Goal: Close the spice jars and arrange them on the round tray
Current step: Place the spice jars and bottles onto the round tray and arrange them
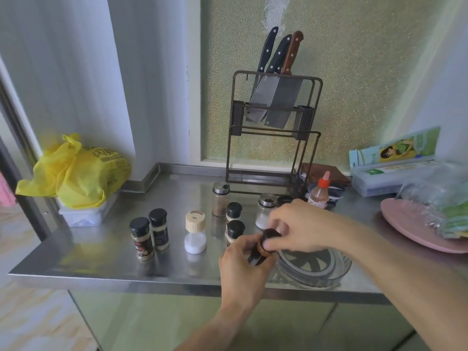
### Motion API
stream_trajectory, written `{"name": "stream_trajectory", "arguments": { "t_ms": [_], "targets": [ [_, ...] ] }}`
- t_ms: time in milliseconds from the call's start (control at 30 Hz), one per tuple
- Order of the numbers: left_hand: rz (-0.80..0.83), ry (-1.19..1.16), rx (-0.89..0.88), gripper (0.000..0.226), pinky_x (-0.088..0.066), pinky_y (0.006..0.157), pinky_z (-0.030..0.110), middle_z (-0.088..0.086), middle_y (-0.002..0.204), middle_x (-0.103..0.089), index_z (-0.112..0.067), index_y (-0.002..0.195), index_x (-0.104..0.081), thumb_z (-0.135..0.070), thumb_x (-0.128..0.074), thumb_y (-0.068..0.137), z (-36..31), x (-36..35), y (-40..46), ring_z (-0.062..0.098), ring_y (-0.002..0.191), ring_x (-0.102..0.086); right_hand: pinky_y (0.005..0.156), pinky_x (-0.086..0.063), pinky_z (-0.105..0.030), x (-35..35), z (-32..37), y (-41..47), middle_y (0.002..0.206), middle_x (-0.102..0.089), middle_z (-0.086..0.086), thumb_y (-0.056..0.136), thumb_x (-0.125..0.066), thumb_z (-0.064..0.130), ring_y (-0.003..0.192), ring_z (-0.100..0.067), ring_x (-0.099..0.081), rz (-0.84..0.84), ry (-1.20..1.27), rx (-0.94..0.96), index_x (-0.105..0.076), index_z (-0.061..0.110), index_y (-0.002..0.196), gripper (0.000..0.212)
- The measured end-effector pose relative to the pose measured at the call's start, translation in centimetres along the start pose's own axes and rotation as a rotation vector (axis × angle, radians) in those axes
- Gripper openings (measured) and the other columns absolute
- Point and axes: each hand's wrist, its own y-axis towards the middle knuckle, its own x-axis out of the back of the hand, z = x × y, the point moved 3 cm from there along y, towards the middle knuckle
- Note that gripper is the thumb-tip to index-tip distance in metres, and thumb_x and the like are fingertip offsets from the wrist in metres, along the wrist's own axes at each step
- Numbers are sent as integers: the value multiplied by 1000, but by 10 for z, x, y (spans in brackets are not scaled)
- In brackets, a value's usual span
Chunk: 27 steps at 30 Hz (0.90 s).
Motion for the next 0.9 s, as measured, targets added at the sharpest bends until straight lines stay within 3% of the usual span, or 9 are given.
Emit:
{"name": "stream_trajectory", "arguments": {
  "t_ms": [67, 133, 200, 300, 400, 467, 667, 800, 900],
  "targets": [
    [3, 8, 6, 31, -54, 73, 15, -22, 84, -75, -32, 96, -72, -27, -90, 71, 2, -1, 0, -3, 84, -69, 79, -58, -44, -3, -3, 1, 99, -76, -4, 79, -57, 77, 86, -23, -70, -27, -18, -40, -69, 18, 113, 69],
    [-1, -7, 7, 32, -53, 71, 12, -20, 84, -75, -30, 97, -73, -26, -91, 70, 5, -2, 0, -2, 84, -69, 82, -56, -36, -9, 0, 1, 113, -68, 7, 76, -72, 62, 86, -9, -65, 6, 66, 10, -57, 32, 129, 62],
    [2, 4, 4, 32, -51, 71, 10, -19, 84, -76, -29, 98, -74, -25, -90, 70, 7, -3, 0, -3, 84, -69, 76, -55, -35, -13, 0, 1, 103, -71, 9, 79, -77, 50, 79, -7, -65, -9, 72, 39, -63, 31, 117, 45],
    [13, 6, 8, 33, -49, 70, 8, -18, 85, -76, -30, 99, -74, -25, -90, 71, 9, -5, -2, -4, 85, -69, 82, -57, -38, -15, -3, 2, 110, -69, 9, 72, -72, 64, 87, -9, -65, -21, 40, 2, -63, 30, 123, 62],
    [8, 5, 17, 33, -52, 74, 11, -17, 85, -76, -29, 99, -74, -27, -90, 70, 12, -7, -1, -3, 86, -69, 78, -57, -33, -17, -3, 2, 108, -69, 11, 77, -81, 37, 73, 7, -58, -30, 107, 60, -65, 31, 117, 44],
    [9, 15, 18, 31, -50, 74, 9, -19, 85, -76, -30, 99, -73, -26, -88, 72, 14, -9, -2, -5, 87, -68, 72, -56, -29, -19, -4, 2, 95, -73, 11, 79, -81, 35, 67, 5, -59, -99, 117, 39, -72, 27, 106, 29],
    [-36, 34, 27, 31, -45, 72, 2, -18, 81, -74, -34, 98, -69, -17, -83, 77, 24, -19, 2, -12, 89, -65, 58, -37, -19, -50, -1, 7, 86, -68, 9, 83, -76, 43, 77, -11, -61, -344, 38, -2, -72, 25, 102, 26],
    [-29, 61, 42, 44, -48, 72, 6, -23, 84, -71, -46, 94, -58, -13, -82, 78, 32, -28, 11, -18, 87, -63, 77, -59, -25, -63, -8, -2, 104, -76, 7, 81, -79, 47, 84, -6, -73, -467, 292, -117, -70, 23, 117, 44],
    [-49, 85, 27, 36, -49, 74, 13, -22, 82, -71, -41, 98, -60, -20, -84, 79, 40, -34, 16, -12, 86, -65, 68, -58, -19, -66, -29, -13, 84, -73, 16, 85, -76, 33, 71, 4, -68, -649, 359, -257, -69, 31, 91, 9]
  ]
}}
